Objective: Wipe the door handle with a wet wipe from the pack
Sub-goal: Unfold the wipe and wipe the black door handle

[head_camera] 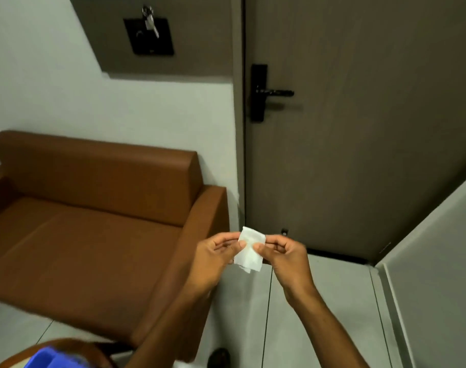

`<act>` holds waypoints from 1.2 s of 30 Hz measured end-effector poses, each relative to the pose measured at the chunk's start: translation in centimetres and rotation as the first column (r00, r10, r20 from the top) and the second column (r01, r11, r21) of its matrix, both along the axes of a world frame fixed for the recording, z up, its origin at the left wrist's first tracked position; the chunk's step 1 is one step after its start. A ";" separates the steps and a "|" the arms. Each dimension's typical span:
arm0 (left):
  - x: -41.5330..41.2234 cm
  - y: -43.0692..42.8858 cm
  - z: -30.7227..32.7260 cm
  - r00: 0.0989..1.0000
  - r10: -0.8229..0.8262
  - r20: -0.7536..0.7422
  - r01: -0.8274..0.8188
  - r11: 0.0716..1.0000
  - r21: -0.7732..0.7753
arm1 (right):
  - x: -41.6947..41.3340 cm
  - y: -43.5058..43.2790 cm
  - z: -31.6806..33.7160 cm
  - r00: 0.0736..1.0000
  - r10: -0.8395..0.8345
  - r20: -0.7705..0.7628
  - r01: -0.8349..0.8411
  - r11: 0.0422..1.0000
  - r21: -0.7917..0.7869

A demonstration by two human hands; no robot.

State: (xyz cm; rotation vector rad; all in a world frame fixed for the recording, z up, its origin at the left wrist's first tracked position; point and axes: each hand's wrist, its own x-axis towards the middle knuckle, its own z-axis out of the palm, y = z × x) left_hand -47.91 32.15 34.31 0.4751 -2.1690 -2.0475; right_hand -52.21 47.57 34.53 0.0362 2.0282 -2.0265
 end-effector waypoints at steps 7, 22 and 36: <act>-14.0 -2.6 0.7 0.988 0.014 -0.151 -0.028 0.995 -0.091 | -12.3 -2.8 1.4 0.995 -0.032 -0.095 0.024 0.996 -0.085; -46.8 -14.0 8.9 0.821 -0.275 -0.500 -0.472 0.165 -0.866 | -43.8 -6.5 4.9 0.210 -0.006 -0.978 0.832 0.526 0.176; -57.5 -18.6 13.4 0.576 -0.196 -0.794 -0.812 -0.028 -0.583 | -47.4 -8.8 -0.5 0.417 0.040 -0.908 0.765 0.524 0.374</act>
